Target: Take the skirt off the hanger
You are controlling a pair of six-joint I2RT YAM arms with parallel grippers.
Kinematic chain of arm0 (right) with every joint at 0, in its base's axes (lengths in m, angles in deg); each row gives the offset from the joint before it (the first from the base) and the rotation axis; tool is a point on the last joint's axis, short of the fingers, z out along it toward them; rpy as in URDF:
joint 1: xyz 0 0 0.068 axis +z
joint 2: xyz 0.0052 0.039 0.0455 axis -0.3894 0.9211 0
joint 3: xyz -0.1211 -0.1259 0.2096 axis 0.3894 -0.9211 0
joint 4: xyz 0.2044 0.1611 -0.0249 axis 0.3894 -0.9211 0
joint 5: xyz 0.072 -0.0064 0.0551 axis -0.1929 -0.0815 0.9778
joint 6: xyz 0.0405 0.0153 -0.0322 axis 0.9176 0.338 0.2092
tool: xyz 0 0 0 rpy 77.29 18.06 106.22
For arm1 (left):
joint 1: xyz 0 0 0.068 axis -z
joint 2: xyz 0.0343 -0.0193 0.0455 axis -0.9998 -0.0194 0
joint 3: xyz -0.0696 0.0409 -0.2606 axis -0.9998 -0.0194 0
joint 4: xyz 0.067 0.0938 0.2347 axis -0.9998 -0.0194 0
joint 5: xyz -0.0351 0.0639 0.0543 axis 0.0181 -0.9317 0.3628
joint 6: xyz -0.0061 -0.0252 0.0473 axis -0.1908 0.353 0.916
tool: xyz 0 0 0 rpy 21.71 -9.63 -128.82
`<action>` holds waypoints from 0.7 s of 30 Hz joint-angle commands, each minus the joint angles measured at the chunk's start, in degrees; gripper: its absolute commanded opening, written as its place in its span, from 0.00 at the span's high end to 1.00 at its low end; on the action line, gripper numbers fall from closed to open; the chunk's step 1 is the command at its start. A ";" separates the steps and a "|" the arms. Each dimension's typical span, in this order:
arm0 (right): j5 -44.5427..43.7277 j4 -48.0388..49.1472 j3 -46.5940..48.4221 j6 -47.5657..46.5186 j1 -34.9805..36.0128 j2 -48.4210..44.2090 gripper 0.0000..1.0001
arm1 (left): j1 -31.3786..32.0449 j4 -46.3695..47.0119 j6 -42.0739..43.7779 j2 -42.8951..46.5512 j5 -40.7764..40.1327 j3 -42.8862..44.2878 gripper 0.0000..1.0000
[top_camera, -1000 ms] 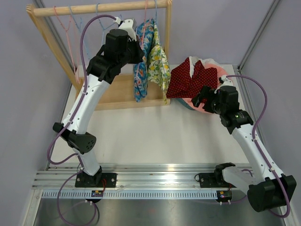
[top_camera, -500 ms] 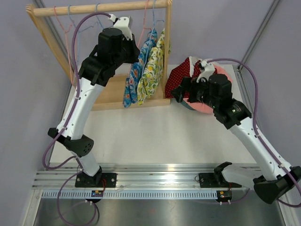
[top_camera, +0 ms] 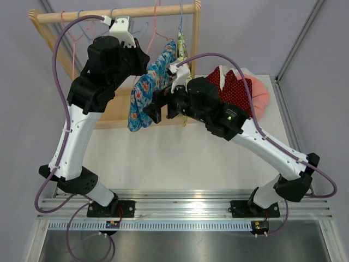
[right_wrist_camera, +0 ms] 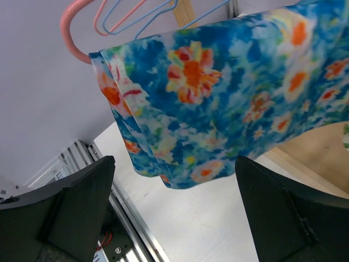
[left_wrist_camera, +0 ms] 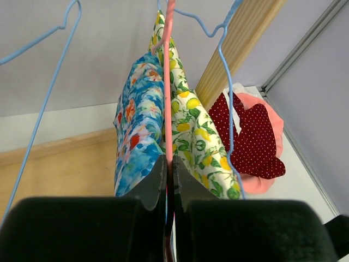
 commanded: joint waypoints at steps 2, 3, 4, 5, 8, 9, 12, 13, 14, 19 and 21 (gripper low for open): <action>-5.13 0.71 4.98 -1.80 2.76 3.62 0.00 | 0.48 5.01 -0.38 4.65 0.78 -1.02 1.00; -5.22 1.24 5.50 -1.63 2.94 4.85 0.01 | 0.48 5.18 -0.55 5.01 1.30 -1.54 1.00; -5.22 1.51 5.86 -1.71 3.29 5.38 0.00 | 0.48 5.62 -0.82 5.97 1.48 -1.98 1.00; -5.31 1.77 6.21 -1.80 3.29 5.91 0.01 | 0.48 5.80 -0.90 6.41 1.57 -3.12 1.00; -5.84 1.95 7.70 -2.15 3.64 8.36 0.01 | 0.48 6.41 -1.08 8.26 1.66 -4.53 1.00; -6.01 2.21 8.23 -2.15 3.56 8.63 0.01 | 0.48 6.50 -1.08 8.70 1.66 -5.32 1.00; -7.07 2.56 8.32 -2.41 3.64 9.69 0.02 | 0.48 6.50 -0.99 9.93 1.57 -6.20 1.00; -7.24 2.56 8.23 -2.42 3.64 9.69 0.05 | 0.48 6.50 -0.82 10.19 1.57 -6.38 1.00; -7.16 3.00 7.62 -2.33 3.73 9.87 0.22 | 0.48 6.41 -0.73 10.54 1.48 -6.47 1.00; -7.51 4.32 3.93 -1.28 3.82 8.90 0.78 | 0.48 6.15 -0.12 11.16 1.13 -6.39 1.00; -7.68 5.02 0.61 -0.57 3.82 7.76 1.00 | 0.48 6.06 0.06 11.34 0.78 -6.12 1.00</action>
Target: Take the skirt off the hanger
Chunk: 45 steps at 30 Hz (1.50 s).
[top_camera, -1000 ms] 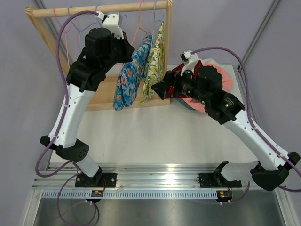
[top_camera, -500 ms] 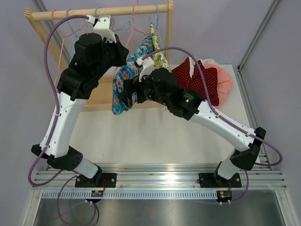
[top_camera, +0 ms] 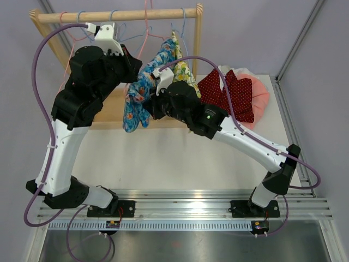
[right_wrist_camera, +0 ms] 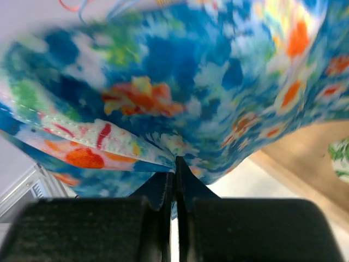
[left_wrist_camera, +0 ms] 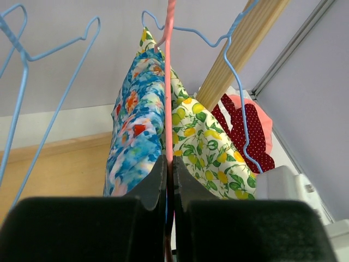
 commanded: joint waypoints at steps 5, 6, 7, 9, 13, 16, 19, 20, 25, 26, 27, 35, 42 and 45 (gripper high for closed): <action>-3.29 6.21 -19.53 3.87 0.63 -7.16 1.00 | 0.26 3.78 2.25 2.44 -1.67 3.81 1.00; -3.56 6.75 -22.37 4.58 0.63 -7.96 1.00 | 0.26 3.43 2.52 2.44 -2.03 4.25 1.00; -4.17 7.28 -25.10 5.28 0.71 -8.66 1.00 | 0.26 3.26 3.04 2.44 -2.47 4.52 1.00; -4.35 8.16 -32.48 7.92 0.63 -10.77 1.00 | 0.26 2.82 3.48 2.44 -3.26 5.57 1.00; -4.96 9.13 -41.63 11.70 0.80 -15.16 1.00 | 0.26 2.46 4.10 2.53 -4.32 5.66 1.00; -9.16 6.94 -44.54 12.33 0.98 -19.91 1.00 | 0.26 2.20 4.01 2.88 -4.67 5.14 1.00; -18.63 2.63 -44.11 9.44 0.98 -30.33 1.00 | 0.26 2.29 4.01 3.76 -4.93 3.38 1.00; -21.20 2.01 -43.32 8.20 0.98 -33.16 1.00 | 0.26 2.37 3.93 4.37 -5.11 2.86 1.00; -31.39 8.51 -39.38 -7.14 0.89 -45.23 1.00 | 0.26 2.99 3.93 6.48 -6.16 -2.49 1.00; -32.99 8.34 -35.53 -9.71 0.89 -44.62 1.00 | 0.26 3.43 3.84 6.92 -6.16 -3.73 1.00; -36.57 8.07 -33.49 -12.44 0.89 -43.57 1.00 | 0.26 3.69 3.66 8.14 -6.16 -4.79 1.00; -26.01 4.04 -11.45 -17.14 -22.62 -28.46 1.00 | 0.26 4.93 2.70 11.93 -6.16 -12.88 1.00; -14.29 0.25 15.10 -10.71 -43.74 -9.92 1.00 | 0.26 3.70 2.69 13.69 -5.55 -15.17 1.00; -14.46 -0.36 23.03 -10.27 -46.74 -2.18 1.00 | 0.26 3.17 2.78 14.04 -5.63 -15.34 1.00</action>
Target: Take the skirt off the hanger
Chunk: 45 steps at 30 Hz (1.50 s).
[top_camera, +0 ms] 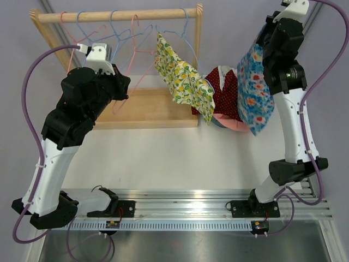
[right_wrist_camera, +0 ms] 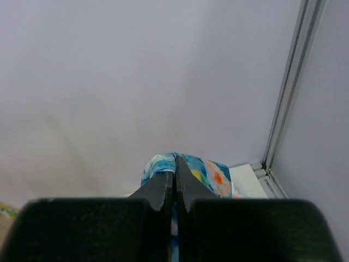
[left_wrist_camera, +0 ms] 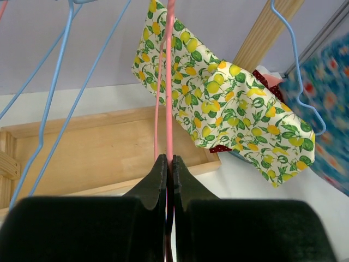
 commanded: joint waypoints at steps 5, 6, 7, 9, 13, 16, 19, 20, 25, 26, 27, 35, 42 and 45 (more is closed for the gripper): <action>5.06 2.08 -0.40 6.36 -3.74 7.41 1.00 | 0.13 3.30 -0.06 2.06 -0.58 0.37 1.00; 6.28 2.26 -3.41 7.32 -3.57 7.24 1.00 | 0.13 3.39 0.20 1.63 -0.67 0.64 1.00; 6.99 2.78 -10.40 9.77 -3.65 5.93 0.96 | 0.13 3.30 0.29 1.19 -0.76 1.07 1.00; 10.05 4.45 -19.39 12.42 -3.57 3.73 0.86 | 0.13 3.30 0.64 0.31 -0.85 2.48 1.00; 15.69 12.09 -47.39 21.54 -3.57 -4.95 0.01 | 0.13 4.09 1.08 -3.46 -0.67 5.20 1.00; 18.06 13.77 -59.90 26.47 -3.57 -9.88 0.01 | 0.13 4.88 1.61 -6.01 -0.76 8.19 1.00; 22.10 15.18 -67.75 28.07 -3.48 -14.10 0.00 | 0.13 5.93 2.05 -9.79 -1.64 11.09 1.00; 22.90 14.92 -68.82 27.90 -3.30 -14.99 0.01 | 0.13 6.63 2.31 -11.28 -2.34 11.71 1.00; 24.05 12.02 -71.91 26.58 -3.21 -20.43 0.01 | -0.57 7.17 2.93 -16.04 -4.54 15.66 1.00; 24.13 11.58 -71.91 26.32 -3.30 -21.06 0.01 | -0.83 6.91 2.84 -17.09 -4.80 16.02 1.00; 24.31 11.23 -71.91 26.06 -3.30 -22.28 0.01 | -1.36 6.82 2.75 -17.36 -4.98 16.19 1.00; 25.01 8.42 -69.36 26.05 -3.30 -26.25 0.00 | -4.00 6.90 0.74 -15.78 -5.16 9.53 0.96; 24.93 7.10 -68.74 25.70 -3.30 -28.18 0.00 | -3.65 6.73 0.73 -14.81 0.64 12.22 0.39; 25.01 6.48 -68.92 25.70 -3.21 -29.06 0.01 | -2.34 4.89 0.56 -17.71 1.70 16.53 0.37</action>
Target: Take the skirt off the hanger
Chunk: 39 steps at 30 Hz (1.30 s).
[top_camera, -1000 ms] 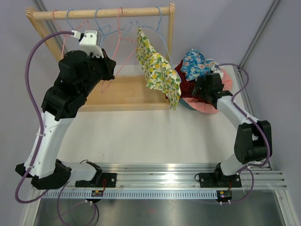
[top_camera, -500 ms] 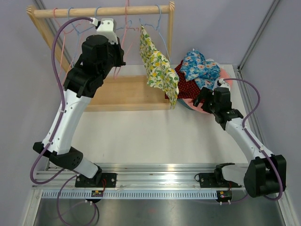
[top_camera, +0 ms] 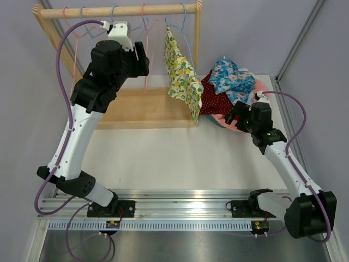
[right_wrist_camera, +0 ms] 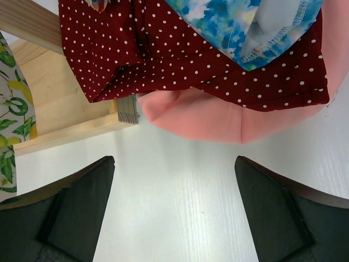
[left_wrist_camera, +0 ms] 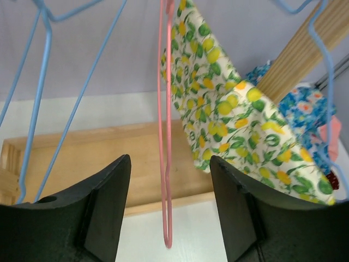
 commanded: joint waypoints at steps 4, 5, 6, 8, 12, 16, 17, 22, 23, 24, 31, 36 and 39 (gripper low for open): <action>0.58 -1.87 1.57 0.07 0.22 -3.87 0.01 | 3.16 3.50 -1.26 -4.19 4.74 9.89 0.34; 0.58 -2.22 1.56 0.07 0.22 -4.39 0.00 | 3.52 4.03 -1.52 -4.90 5.27 10.43 0.34; 0.58 -2.92 1.48 -0.20 0.22 -5.36 0.01 | 4.22 4.47 -1.88 -6.65 5.97 11.21 0.34; 0.58 -3.80 1.39 -0.81 0.22 -6.24 0.01 | 4.92 6.40 -2.84 -8.06 7.73 12.36 0.34; 0.58 -6.35 1.39 -1.69 0.22 -8.61 0.01 | 6.77 10.10 -4.51 -11.93 10.54 13.51 0.34; 0.58 -7.06 0.95 -1.69 0.22 -10.02 0.00 | 7.82 15.18 -5.83 -15.97 15.01 13.51 0.34; 2.14 -7.06 0.86 -1.69 0.22 -10.20 0.01 | 8.00 16.16 -6.18 -16.59 15.47 13.42 0.34; 1.63 -8.12 0.86 -1.96 0.30 -10.99 0.01 | 9.41 18.63 -7.24 -19.76 14.34 14.39 0.35; 1.55 -8.20 0.86 -2.04 0.22 -11.17 0.01 | 9.50 18.54 -7.50 -20.37 14.07 14.39 0.36; 1.54 -8.38 1.04 -2.13 0.30 -11.34 0.01 | 9.58 18.54 -7.50 -20.64 14.07 14.21 0.37; 1.63 -8.56 1.56 -2.31 0.22 -11.26 0.01 | 9.58 18.89 -6.98 -21.08 9.06 11.14 0.66; 2.59 -7.68 1.56 -2.22 0.30 -10.91 0.01 | 9.58 17.49 -5.84 -21.26 7.83 11.57 1.00; 6.89 -4.79 2.44 -2.48 0.22 -10.90 0.01 | 9.67 16.52 -4.34 -19.85 7.04 11.84 1.00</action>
